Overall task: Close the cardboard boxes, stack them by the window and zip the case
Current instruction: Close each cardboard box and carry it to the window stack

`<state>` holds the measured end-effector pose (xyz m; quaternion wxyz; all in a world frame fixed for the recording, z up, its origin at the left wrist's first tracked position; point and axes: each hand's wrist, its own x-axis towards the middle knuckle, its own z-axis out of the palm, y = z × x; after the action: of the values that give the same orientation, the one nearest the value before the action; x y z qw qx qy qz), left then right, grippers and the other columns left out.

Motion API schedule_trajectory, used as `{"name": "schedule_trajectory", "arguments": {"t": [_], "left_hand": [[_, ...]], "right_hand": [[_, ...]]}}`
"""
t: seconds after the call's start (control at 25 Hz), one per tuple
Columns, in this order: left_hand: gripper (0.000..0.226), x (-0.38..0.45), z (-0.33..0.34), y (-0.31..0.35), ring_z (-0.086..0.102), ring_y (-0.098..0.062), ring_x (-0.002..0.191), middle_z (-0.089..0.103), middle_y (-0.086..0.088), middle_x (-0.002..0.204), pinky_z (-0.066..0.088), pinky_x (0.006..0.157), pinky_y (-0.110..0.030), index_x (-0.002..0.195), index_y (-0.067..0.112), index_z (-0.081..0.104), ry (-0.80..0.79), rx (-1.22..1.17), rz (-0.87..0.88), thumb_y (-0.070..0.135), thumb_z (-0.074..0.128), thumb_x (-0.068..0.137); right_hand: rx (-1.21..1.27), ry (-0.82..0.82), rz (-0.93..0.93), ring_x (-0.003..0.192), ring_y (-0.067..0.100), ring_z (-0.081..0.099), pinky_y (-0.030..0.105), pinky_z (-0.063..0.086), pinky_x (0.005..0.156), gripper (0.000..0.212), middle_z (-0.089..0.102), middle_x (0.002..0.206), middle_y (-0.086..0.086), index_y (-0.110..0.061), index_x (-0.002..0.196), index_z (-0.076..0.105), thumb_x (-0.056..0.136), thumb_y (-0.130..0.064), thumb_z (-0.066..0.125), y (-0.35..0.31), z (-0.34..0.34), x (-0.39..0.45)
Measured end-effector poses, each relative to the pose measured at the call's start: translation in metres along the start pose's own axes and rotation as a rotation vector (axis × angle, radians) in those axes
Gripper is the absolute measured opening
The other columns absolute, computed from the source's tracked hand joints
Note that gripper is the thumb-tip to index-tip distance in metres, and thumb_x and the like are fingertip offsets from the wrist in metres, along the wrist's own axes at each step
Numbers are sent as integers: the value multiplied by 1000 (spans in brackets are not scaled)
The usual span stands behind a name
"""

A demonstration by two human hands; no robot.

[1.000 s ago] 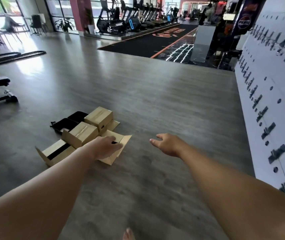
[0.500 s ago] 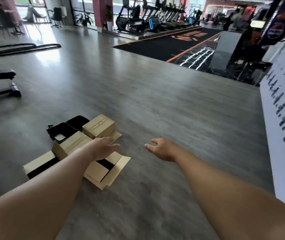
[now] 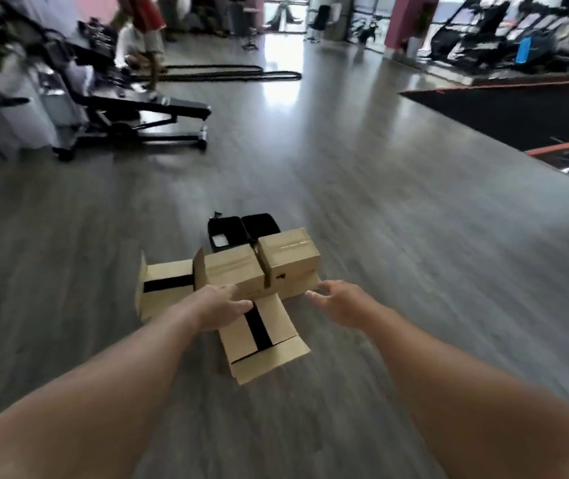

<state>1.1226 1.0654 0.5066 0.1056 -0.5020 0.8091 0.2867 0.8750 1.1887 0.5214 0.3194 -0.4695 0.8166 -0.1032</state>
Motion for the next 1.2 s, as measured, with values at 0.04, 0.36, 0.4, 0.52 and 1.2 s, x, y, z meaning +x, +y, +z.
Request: {"name": "schedule_trajectory", "arguments": {"t": [0.04,0.36,0.4,0.52,1.2], "left_hand": [[78,8,2,-3,37,-26,143,37,-5,157,35,114,-45,153,31,34,7,-18,-34,72,42,87],[81,105,42,-47,37,-26,142,40,-4,155,34,113,-46,151,31,35,-15,-83,-146,75,37,83],[81,113,54,-52,35,-26,143,39,-4,156,33,113,-46,152,29,35,-28,-94,-157,74,37,84],[82,144,94,-69,36,-23,143,37,-4,157,37,111,-44,153,26,34,-65,-99,-208,72,39,85],[76,422,398,-208,37,-29,141,35,-12,156,39,109,-42,153,28,31,53,-171,-380,67,42,89]], "right_hand": [[-16,-32,-9,131,26,51,38,44,103,69,51,149,4,-29,149,47,93,-68,48,-1,0,16],[-89,-153,-88,130,25,51,32,43,94,65,51,148,6,-22,150,44,97,-60,47,9,42,147],[-116,-167,-93,131,25,51,33,43,95,65,51,148,5,-22,150,43,98,-60,47,13,52,161],[-168,-226,-105,136,24,46,37,41,108,69,47,153,3,-22,155,37,98,-60,46,33,88,205],[-311,-154,-191,135,43,38,51,42,105,65,19,159,21,-29,152,33,95,-59,46,219,381,525]]}}
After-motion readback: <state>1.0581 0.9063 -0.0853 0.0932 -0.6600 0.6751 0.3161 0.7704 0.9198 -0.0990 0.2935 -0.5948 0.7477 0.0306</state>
